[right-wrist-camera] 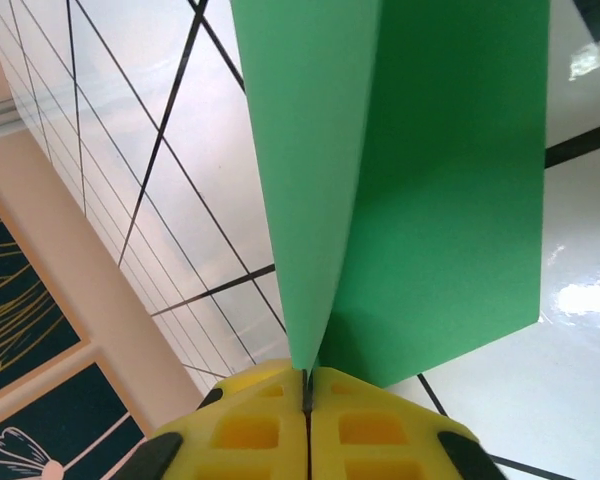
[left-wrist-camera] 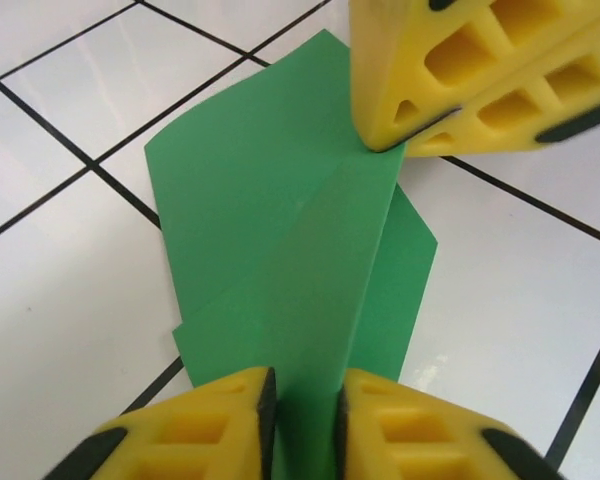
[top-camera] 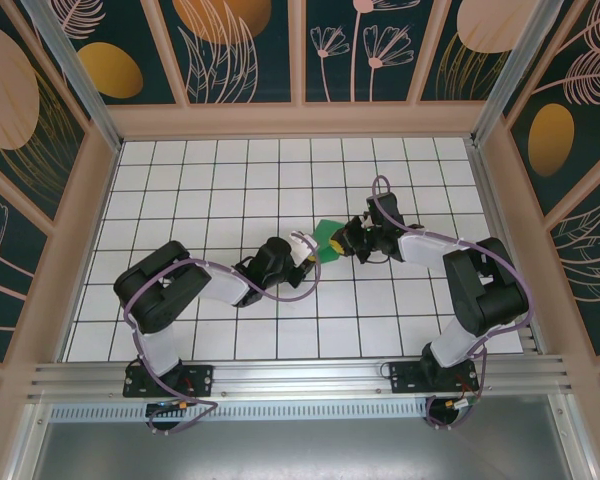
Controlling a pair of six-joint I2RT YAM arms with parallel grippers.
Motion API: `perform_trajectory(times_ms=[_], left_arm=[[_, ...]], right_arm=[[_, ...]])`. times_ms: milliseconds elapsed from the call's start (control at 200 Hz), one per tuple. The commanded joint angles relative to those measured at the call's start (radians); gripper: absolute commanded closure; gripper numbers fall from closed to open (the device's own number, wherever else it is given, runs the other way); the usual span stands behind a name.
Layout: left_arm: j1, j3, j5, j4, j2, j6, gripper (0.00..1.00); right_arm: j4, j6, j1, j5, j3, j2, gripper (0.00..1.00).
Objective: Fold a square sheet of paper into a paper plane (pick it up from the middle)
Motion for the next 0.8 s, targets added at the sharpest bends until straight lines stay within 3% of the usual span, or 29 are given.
perform_trajectory(times_ms=[0, 125, 260, 505, 796], left_arm=[[-0.002, -0.002, 0.029, 0.006, 0.010, 0.013, 0.83], [-0.002, 0.016, 0.080, -0.056, 0.007, -0.018, 0.89], [-0.001, 0.032, 0.138, -0.117, -0.008, -0.079, 0.93], [-0.001, 0.042, 0.187, -0.165, -0.030, -0.278, 0.94], [0.001, 0.028, 0.218, -0.153, -0.050, -0.504, 0.95]], right_arm=[[-0.038, -0.044, -0.007, -0.004, 0.027, 0.006, 0.78], [-0.057, -0.131, -0.010, 0.018, 0.026, -0.006, 0.64], [-0.051, -0.241, -0.009, 0.047, -0.002, -0.043, 0.59], [0.027, -0.378, 0.004, 0.111, -0.121, -0.163, 0.52], [0.081, -0.433, 0.084, 0.147, -0.158, -0.136, 0.54]])
